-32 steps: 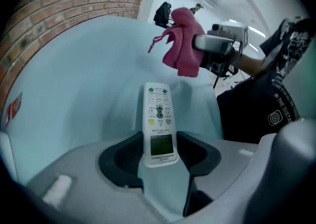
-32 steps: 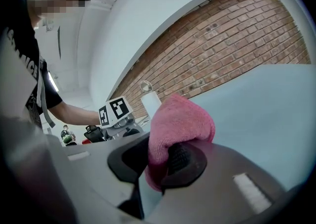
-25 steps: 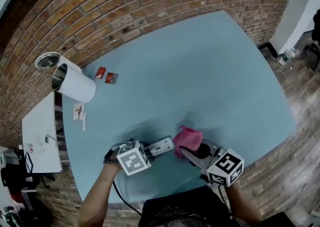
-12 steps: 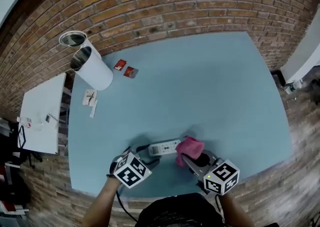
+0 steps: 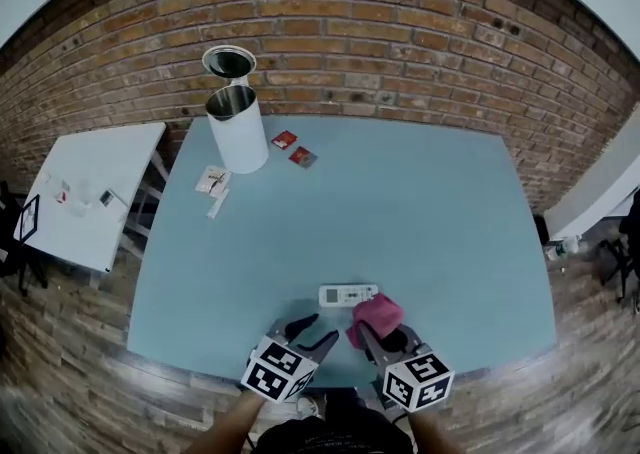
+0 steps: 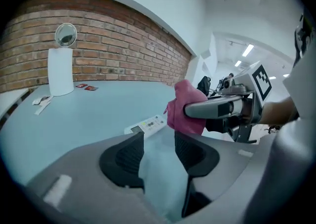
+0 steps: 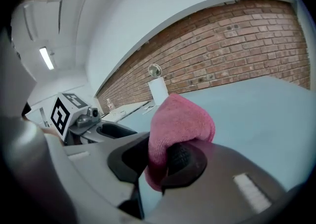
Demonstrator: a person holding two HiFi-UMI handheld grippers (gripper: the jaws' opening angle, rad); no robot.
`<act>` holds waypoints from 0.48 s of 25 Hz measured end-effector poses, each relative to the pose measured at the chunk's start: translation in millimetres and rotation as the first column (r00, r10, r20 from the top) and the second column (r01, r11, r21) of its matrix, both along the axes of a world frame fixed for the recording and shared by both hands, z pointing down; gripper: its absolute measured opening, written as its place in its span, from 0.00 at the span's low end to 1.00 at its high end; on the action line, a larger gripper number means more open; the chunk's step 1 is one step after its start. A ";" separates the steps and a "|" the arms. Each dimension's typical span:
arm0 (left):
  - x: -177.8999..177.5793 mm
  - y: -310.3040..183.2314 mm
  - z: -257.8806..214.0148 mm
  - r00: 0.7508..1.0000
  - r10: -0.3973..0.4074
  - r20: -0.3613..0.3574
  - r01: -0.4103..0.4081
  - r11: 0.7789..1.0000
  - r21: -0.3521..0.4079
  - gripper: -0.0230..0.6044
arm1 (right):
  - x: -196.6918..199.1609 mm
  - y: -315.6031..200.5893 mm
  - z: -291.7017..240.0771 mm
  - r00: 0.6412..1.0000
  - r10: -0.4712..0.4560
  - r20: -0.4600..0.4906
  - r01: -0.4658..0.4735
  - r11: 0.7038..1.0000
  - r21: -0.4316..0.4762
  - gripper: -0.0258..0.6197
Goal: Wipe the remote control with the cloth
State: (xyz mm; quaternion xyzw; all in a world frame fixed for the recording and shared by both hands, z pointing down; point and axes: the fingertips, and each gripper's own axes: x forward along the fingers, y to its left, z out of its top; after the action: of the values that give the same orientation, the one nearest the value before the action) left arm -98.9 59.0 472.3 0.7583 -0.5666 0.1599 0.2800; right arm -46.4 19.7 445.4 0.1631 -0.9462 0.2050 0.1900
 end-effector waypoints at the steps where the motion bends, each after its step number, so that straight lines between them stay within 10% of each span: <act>1: 4.4 3.3 -4.7 1.000 -0.004 -0.027 0.004 1.000 0.018 0.33 | -0.3 5.8 -4.2 1.000 0.009 -0.007 -0.009 1.000 0.016 0.14; 3: 8.9 8.2 -14.6 0.998 -0.030 -0.050 0.033 0.998 0.061 0.33 | 1.1 16.0 -11.7 0.999 0.033 -0.018 -0.032 0.998 0.046 0.14; 5: 8.6 13.1 -23.0 0.996 -0.082 -0.047 0.086 0.991 0.099 0.04 | 6.1 24.9 -17.2 0.997 0.066 -0.026 -0.064 0.996 0.067 0.14; 12: 21.8 33.0 -35.5 0.976 -0.195 -0.095 0.206 0.971 0.120 0.03 | 27.8 48.3 -17.6 0.986 0.157 -0.058 -0.151 0.983 0.102 0.13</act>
State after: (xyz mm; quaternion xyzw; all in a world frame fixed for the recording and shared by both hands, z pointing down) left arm -77.1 92.0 436.8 0.7196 -0.6374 0.0621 0.2682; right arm -18.6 68.0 427.8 0.2517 -0.9328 0.1672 0.1965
